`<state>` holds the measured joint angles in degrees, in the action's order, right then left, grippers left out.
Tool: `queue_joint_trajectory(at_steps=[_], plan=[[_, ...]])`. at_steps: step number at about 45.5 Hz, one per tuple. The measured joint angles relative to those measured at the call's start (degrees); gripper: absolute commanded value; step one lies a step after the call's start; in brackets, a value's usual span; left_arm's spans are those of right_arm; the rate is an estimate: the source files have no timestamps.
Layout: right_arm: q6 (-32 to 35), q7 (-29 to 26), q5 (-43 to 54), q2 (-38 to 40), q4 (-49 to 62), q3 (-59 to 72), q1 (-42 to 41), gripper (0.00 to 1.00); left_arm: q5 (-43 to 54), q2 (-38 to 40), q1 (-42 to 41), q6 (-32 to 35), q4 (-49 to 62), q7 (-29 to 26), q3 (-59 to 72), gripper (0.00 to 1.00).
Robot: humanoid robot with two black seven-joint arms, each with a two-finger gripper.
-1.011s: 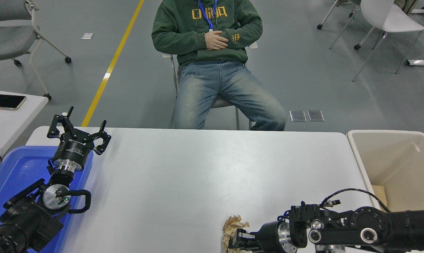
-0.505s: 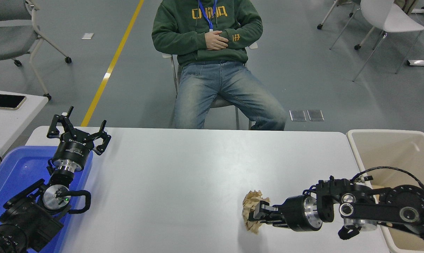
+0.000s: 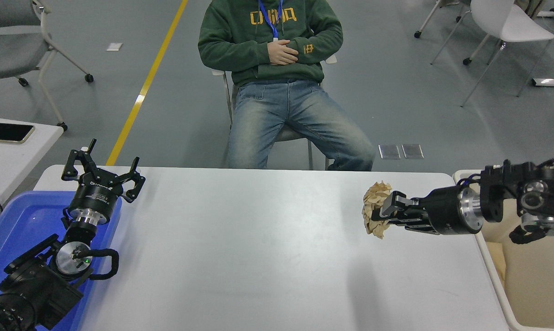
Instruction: Clean the table surface
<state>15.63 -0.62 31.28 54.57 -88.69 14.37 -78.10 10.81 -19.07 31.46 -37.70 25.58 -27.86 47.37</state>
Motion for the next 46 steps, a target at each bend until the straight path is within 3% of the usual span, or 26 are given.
queue_joint_trajectory(at_steps=[46], plan=[[4.71, 0.00, -0.50, 6.61, 1.09, -0.25, -5.74, 0.00, 0.00, 0.00, 0.00, 0.00, 0.00, 0.00, 0.00, 1.00]])
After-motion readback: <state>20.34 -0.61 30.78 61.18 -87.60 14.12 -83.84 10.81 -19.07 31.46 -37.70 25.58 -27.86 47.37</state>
